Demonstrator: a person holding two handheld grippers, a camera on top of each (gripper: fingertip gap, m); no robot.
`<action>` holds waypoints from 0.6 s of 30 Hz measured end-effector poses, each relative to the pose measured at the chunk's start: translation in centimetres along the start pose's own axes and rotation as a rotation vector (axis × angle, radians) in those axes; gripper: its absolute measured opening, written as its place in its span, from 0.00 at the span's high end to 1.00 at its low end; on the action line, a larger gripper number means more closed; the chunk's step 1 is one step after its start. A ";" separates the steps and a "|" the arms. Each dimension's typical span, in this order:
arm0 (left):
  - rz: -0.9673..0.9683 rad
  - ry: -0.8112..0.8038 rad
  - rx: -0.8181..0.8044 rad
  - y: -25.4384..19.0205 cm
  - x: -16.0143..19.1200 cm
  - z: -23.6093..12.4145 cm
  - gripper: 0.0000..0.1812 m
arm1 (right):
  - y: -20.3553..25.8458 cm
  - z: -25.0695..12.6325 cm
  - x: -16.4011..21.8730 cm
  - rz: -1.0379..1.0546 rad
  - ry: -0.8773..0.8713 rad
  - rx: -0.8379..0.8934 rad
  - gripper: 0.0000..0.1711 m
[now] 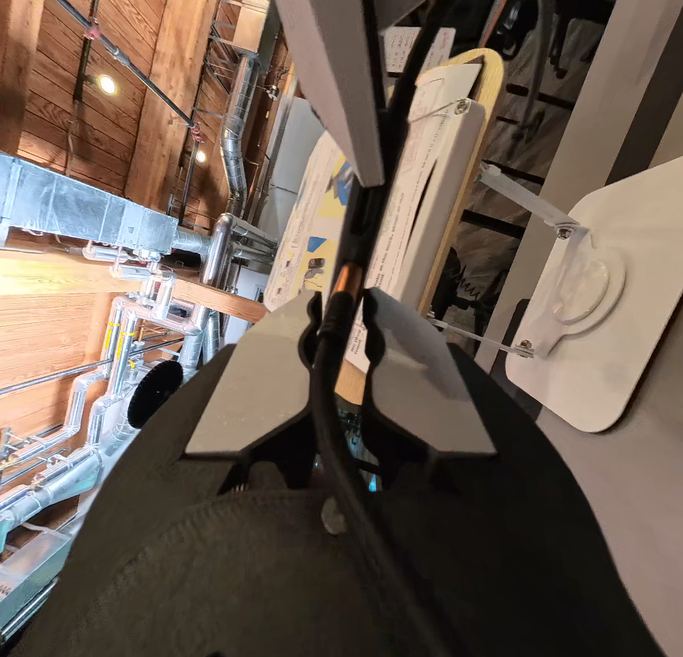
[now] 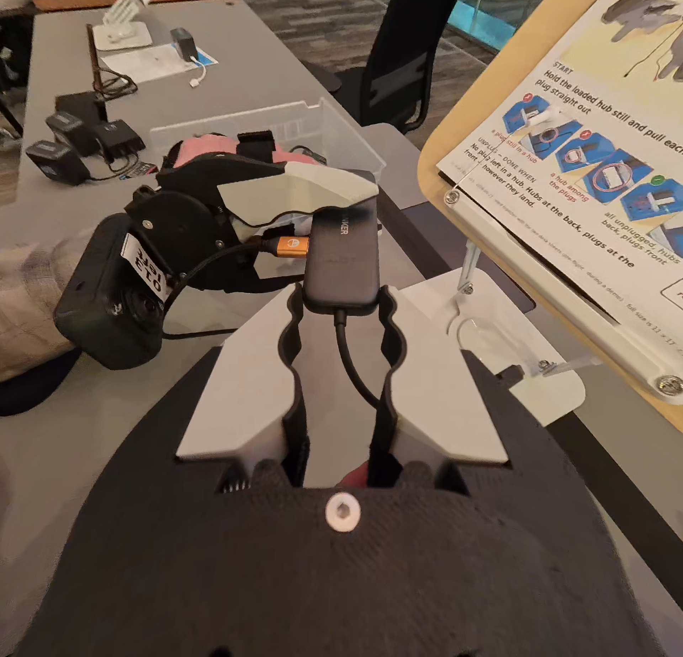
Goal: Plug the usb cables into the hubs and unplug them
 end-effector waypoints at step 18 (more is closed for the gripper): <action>-0.415 -0.138 0.322 1.7 0.2 -1.2 0.93 | 4.8 -3.9 -4.3 -0.831 0.113 0.180 0.69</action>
Point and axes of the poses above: each gripper's, where its closed fingertips meet, z out along the fingers, x out of its underside, y = z × x across the jaws, the point moved 8 cm from there along -z, back along the fingers, and after that the axes turned 8 degrees about -z, right-handed, at the moved point
